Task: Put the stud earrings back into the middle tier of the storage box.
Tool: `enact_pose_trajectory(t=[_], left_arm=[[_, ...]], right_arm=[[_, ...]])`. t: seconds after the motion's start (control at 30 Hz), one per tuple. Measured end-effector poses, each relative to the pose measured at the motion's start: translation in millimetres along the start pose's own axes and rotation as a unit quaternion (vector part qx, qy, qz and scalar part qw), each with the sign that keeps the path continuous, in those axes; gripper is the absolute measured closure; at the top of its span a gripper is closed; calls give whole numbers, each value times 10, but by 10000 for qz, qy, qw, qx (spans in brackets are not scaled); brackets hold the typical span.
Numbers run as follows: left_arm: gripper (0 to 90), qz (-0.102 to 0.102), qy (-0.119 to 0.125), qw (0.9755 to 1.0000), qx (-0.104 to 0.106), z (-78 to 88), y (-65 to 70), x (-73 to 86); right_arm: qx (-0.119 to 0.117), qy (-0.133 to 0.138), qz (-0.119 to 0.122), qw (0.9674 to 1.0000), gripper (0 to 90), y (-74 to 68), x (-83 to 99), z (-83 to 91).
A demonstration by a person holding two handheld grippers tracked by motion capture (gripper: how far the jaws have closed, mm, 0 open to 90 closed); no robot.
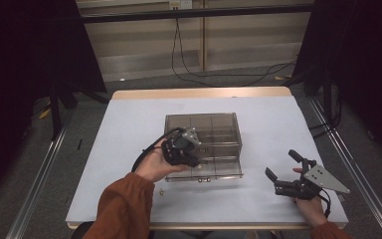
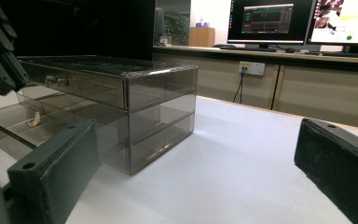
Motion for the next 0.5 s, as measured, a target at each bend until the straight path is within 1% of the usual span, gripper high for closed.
enact_pose_trajectory(t=[0.03,0.07,0.1,0.13,0.17,0.2,0.23,0.27,0.3,0.33,0.37,0.4,0.43,0.47,0.5], left_arm=[[792,95,182,9998,26,36,6,25],[792,145,317,9994,34,73,9,57],[792,164,439,9989,-9,114,8,92],[792,160,537,9984,-40,153,5,128],[788,216,641,9977,-36,181,13,162],[781,227,727,9971,-84,214,11,197],[779,300,803,9963,-115,242,10,233],[775,327,903,9953,-146,266,9,268],[772,345,955,9946,-236,306,7,315],[765,415,1037,9933,-288,319,11,336],[751,382,1058,9932,-300,344,4,375],[739,439,1081,9927,-298,367,9,425],[739,456,1084,9925,-347,383,7,455],[740,496,1126,9919,-328,402,8,494],[743,531,1111,9919,-324,424,9,539]], right_arm=[[0,1,-3,10000,0,0,0,0],[-1,6,8,10000,0,1,-1,-1],[1,0,1,10000,0,0,0,0],[1,0,1,10000,0,0,0,0],[4,0,0,10000,0,-1,0,0],[3,1,4,10000,0,-1,0,0],[7,0,4,10000,0,0,0,-1],[7,-1,-1,10000,0,-1,0,1],[9,2,5,10000,0,-1,0,0],[10,1,5,10000,0,-1,0,0],[7,0,1,10000,0,-2,0,1],[9,2,5,10000,0,-1,0,0],[11,1,4,10000,0,-1,0,0],[10,3,2,10000,0,-1,0,0],[10,1,6,10000,0,-1,0,0]])
Point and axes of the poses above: each handheld gripper's, and its own axes: z roughly backward along the jaws, x roughly out of its underside, y roughly to its right, the point moved 6 cm from there along -z, roughly forward along the jaws, and after that the axes turned 2 degrees about -y, right-handed, at the moved point
